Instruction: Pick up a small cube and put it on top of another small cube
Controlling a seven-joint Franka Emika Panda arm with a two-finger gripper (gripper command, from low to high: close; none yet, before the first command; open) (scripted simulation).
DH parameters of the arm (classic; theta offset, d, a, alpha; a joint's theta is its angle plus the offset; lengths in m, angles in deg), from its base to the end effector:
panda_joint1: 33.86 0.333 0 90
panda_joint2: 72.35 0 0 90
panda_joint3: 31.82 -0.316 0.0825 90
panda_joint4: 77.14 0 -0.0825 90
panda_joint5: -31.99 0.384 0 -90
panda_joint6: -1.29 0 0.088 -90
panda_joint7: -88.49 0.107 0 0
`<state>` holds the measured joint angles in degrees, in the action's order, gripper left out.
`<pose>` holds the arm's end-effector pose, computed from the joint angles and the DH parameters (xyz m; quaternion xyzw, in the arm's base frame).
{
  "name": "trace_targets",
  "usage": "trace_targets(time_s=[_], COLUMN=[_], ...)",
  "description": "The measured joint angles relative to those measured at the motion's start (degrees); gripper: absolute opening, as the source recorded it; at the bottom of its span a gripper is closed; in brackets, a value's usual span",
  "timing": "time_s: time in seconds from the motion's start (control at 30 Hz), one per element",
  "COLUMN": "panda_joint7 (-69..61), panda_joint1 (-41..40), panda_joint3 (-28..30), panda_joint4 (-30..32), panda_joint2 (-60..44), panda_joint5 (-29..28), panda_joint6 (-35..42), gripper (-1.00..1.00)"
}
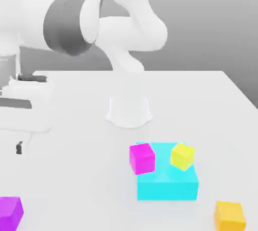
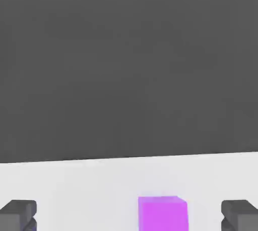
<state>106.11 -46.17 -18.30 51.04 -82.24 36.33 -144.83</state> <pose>0.5002 -0.2422 0.3086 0.9163 -0.3938 0.0731 0.0018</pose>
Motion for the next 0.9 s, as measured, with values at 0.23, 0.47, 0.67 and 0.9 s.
trace_targets(time_s=[0.23,0.47,0.67,0.9], panda_joint7=[-9.17,-10.72,-9.67,-4.57], panda_joint1=[-6.8,-8.53,-7.51,-0.32], panda_joint3=[-2.1,-4.04,-2.64,-3.45], panda_joint4=[-1.42,-2.61,-1.6,7.27], panda_joint2=[-14.79,-20.63,-15.99,-1.3], panda_joint5=[5.43,7.24,5.73,-2.29], panda_joint6=[-4.88,-9.15,-5.49,-0.29], gripper=[0.0,-1.0,-1.0,-1.0])
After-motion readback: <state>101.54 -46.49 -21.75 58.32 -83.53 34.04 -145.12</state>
